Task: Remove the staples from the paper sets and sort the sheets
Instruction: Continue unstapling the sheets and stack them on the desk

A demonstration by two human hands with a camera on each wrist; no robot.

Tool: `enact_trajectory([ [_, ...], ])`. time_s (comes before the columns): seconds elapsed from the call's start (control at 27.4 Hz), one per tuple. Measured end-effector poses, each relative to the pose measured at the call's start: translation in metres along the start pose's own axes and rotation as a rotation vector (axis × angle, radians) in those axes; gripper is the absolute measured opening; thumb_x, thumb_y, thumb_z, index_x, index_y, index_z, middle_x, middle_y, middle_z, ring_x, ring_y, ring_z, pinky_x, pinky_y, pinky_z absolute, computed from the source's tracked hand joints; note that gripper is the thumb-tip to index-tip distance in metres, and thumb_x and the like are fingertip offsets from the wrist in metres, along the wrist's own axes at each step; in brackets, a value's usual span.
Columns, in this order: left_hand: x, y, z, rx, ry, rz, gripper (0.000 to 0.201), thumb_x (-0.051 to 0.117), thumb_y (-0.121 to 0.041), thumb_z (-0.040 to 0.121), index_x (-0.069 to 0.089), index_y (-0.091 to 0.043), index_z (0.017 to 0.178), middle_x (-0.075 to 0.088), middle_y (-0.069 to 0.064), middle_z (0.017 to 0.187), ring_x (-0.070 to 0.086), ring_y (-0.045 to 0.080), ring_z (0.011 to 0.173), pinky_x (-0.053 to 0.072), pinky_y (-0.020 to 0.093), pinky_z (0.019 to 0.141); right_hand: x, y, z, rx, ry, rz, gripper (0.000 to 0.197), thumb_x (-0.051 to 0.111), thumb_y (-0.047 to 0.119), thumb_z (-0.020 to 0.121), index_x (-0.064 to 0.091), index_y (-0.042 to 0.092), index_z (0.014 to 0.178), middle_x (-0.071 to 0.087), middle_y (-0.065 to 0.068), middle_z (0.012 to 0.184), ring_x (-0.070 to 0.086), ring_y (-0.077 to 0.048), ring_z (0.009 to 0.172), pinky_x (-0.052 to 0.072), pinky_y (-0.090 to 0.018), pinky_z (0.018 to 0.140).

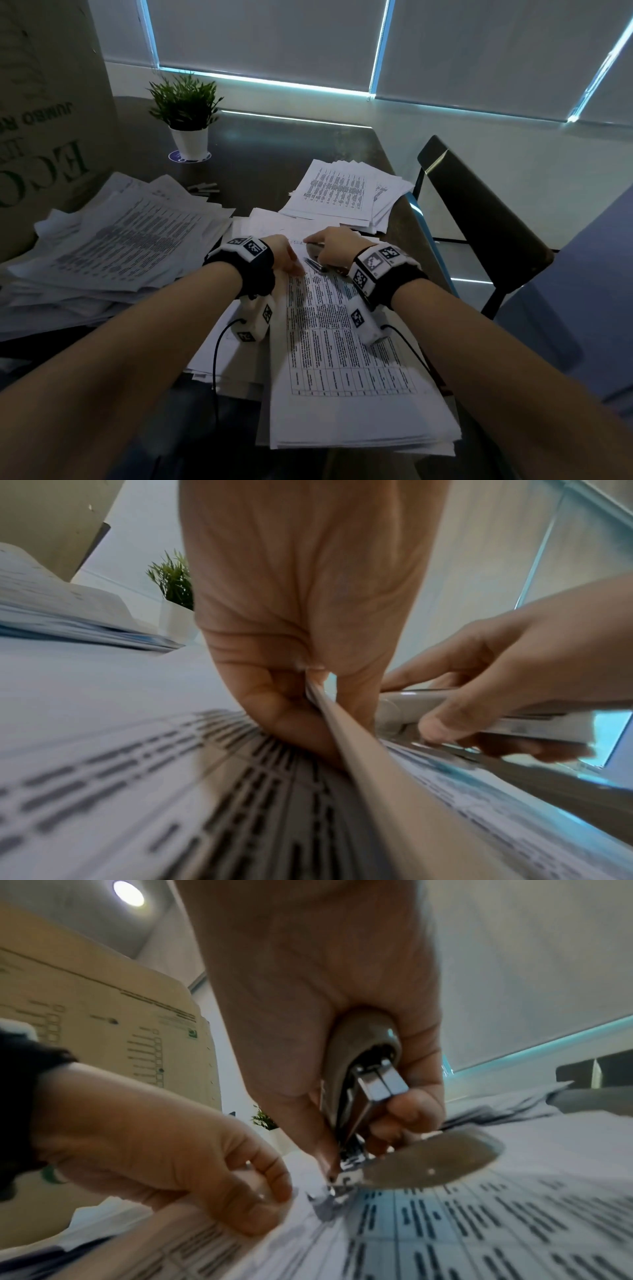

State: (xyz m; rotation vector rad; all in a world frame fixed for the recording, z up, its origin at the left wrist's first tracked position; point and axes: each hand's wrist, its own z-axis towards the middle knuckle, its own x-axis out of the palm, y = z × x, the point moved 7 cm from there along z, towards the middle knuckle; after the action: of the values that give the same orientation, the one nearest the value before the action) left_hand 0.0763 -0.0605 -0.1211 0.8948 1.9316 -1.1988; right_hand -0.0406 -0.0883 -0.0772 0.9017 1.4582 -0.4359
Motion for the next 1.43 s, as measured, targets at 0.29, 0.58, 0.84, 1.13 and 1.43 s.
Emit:
enact_trajectory([
  [0.29,0.001,-0.001,0.002,-0.004,0.01,0.086,0.037,0.074,-0.038,0.08,0.071,-0.013,0.108,0.071,0.007,0.105,0.068,0.024,0.095,0.055,0.033,0.084,0.005,0.004,-0.003,-0.01,0.006,-0.105,0.041,0.044,0.018,0.099,0.057,0.02,0.137,0.061,-0.006,0.133,0.056,-0.024,0.118,0.044,-0.031,0.093],
  [0.58,0.0,-0.004,0.004,-0.005,0.037,0.246,0.046,0.067,-0.05,0.082,0.068,-0.013,0.11,0.07,0.006,0.103,0.067,0.023,0.092,0.053,0.033,0.086,0.013,-0.001,-0.011,0.003,-0.068,0.008,0.046,0.049,0.02,0.099,0.047,0.02,0.145,0.057,-0.01,0.138,0.053,-0.027,0.123,0.043,-0.031,0.096],
  [0.84,-0.005,-0.003,0.0,-0.05,-0.145,0.421,0.071,0.066,-0.061,0.073,0.046,-0.016,0.124,0.047,0.012,0.129,0.047,0.032,0.117,0.043,0.046,0.097,0.017,-0.003,-0.012,0.027,-0.09,0.001,0.044,0.046,0.022,0.101,0.046,0.017,0.144,0.06,-0.013,0.133,0.056,-0.03,0.117,0.046,-0.034,0.094],
  [1.13,0.029,0.001,0.004,-0.025,-0.043,0.626,0.109,0.039,-0.082,0.077,-0.006,-0.017,0.153,-0.004,0.014,0.16,0.007,0.035,0.146,0.015,0.053,0.114,0.025,-0.004,-0.002,0.071,-0.111,-0.011,0.037,0.046,0.025,0.101,0.05,0.016,0.136,0.063,-0.015,0.121,0.06,-0.032,0.107,0.049,-0.036,0.085],
  [1.43,0.028,0.0,0.004,-0.025,-0.044,0.625,0.112,0.041,-0.084,0.073,-0.003,-0.018,0.153,-0.001,0.013,0.16,0.011,0.035,0.145,0.018,0.052,0.114,0.029,-0.001,0.016,0.075,-0.101,0.021,0.034,0.046,0.022,0.1,0.049,0.026,0.134,0.055,-0.016,0.118,0.054,-0.029,0.084,0.04,-0.033,0.068],
])
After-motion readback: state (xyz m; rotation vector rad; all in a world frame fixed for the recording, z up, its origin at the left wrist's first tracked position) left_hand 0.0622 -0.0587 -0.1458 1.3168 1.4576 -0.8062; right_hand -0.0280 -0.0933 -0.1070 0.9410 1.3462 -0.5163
